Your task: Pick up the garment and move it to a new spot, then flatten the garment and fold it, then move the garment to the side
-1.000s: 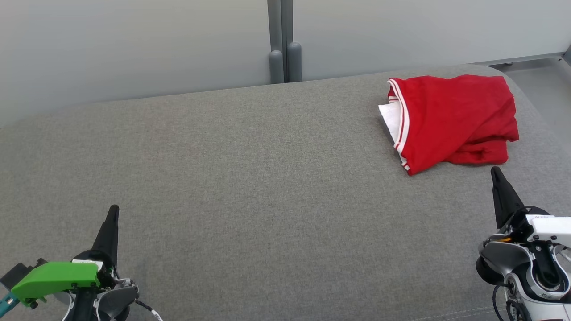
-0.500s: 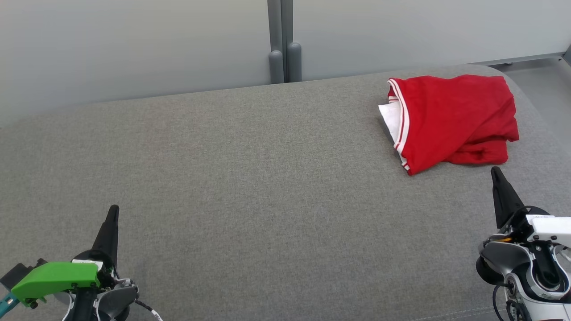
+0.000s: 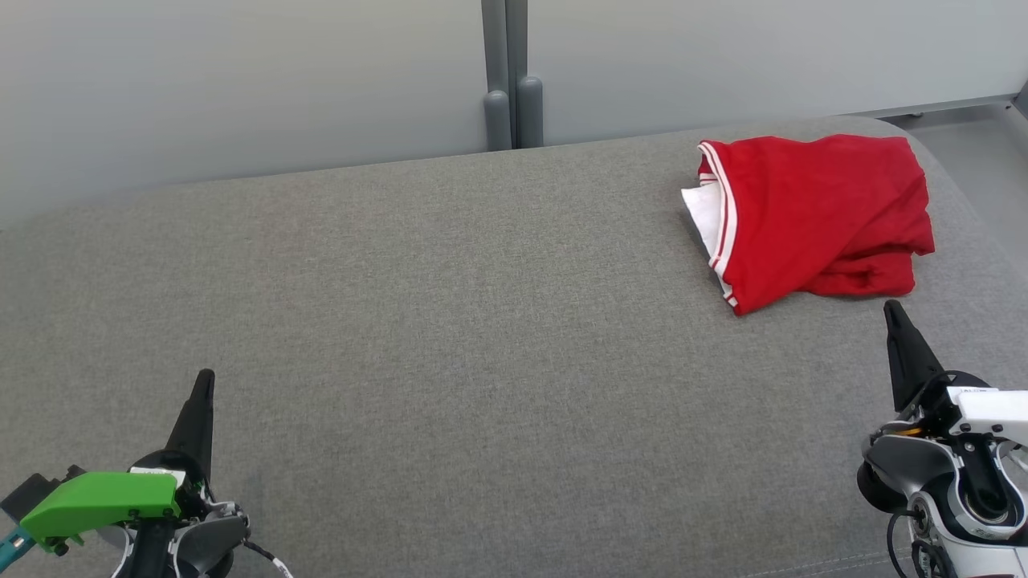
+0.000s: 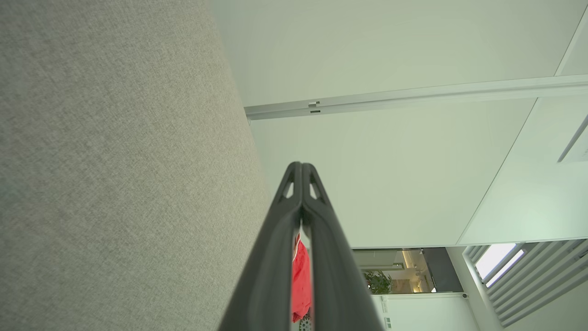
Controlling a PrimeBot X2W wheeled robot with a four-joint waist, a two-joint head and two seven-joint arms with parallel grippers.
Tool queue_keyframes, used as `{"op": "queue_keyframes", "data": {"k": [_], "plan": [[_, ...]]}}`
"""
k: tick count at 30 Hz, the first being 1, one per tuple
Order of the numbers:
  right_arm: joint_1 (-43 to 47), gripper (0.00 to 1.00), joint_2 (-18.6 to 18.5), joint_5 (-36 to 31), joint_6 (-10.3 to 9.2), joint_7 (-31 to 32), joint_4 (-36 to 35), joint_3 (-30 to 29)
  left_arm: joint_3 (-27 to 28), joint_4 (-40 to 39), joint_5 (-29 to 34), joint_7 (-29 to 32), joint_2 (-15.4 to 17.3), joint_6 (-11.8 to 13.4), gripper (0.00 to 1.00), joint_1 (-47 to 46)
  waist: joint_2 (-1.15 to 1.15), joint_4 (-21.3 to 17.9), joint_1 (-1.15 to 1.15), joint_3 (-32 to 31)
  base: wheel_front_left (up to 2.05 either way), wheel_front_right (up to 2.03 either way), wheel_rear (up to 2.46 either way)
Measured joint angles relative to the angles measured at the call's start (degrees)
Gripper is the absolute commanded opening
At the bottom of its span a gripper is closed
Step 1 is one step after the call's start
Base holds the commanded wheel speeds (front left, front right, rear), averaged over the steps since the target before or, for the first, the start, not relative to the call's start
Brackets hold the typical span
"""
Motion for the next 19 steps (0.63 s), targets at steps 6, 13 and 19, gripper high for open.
{"op": "queue_keyframes", "data": {"k": [6,13,19], "plan": [[0.0,0.0,0.0,0.0,0.0,0.0,0.0,0.0,0.0,0.0,0.0,0.0,0.0,0.0,0.0,0.0,0.0,0.0,0.0,0.0,0.0,0.0,0.0],[0.0,0.0,0.0,0.0,0.0,0.0,0.0,0.0,0.0,0.0,0.0,0.0,0.0,0.0,0.0,0.0,0.0,0.0,0.0,0.0,0.0,0.0,0.0],[0.0,0.0,0.0,0.0,0.16,0.0,0.0,0.0,0.0,0.0,0.0,0.0,0.0,0.0,0.0,0.0,0.0,0.0,0.0,0.0,0.0,0.0,0.0]]}}
